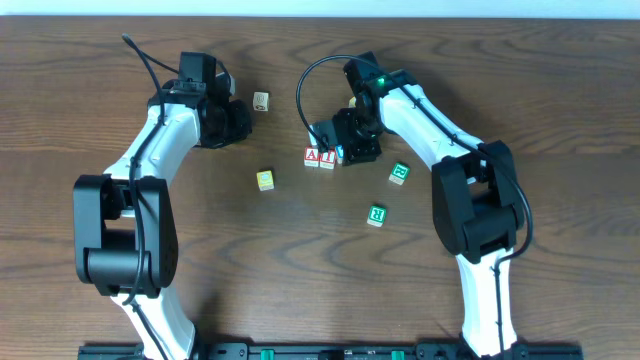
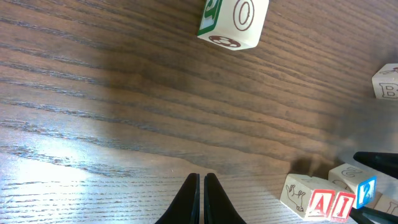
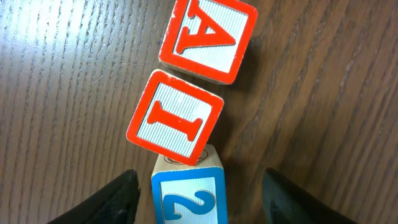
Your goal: Spell out Ai2
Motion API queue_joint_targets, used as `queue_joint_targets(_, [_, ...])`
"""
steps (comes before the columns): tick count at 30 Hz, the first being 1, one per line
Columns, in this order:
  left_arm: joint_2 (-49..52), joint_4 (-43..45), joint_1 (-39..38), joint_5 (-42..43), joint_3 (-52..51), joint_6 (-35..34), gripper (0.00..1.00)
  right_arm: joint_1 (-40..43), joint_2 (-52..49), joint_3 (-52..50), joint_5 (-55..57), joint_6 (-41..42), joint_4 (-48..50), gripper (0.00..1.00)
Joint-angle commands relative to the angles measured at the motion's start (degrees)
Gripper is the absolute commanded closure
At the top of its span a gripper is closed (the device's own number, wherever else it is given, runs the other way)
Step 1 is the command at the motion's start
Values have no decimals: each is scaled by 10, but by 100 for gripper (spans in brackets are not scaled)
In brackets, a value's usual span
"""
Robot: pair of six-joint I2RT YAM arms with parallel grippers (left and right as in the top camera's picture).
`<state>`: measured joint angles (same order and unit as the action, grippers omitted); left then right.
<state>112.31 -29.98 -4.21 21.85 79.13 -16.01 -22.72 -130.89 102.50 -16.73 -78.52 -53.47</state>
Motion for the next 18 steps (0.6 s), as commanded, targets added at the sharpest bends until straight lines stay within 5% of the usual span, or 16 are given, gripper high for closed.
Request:
queue_joint_targets(1, [5, 0, 1, -9, 4, 12, 94, 5, -7, 7, -6, 7, -1, 41])
queue_joint_targets(18, [5, 0, 1, -13, 4, 12, 94, 6, -7, 7, -6, 18, -1, 70])
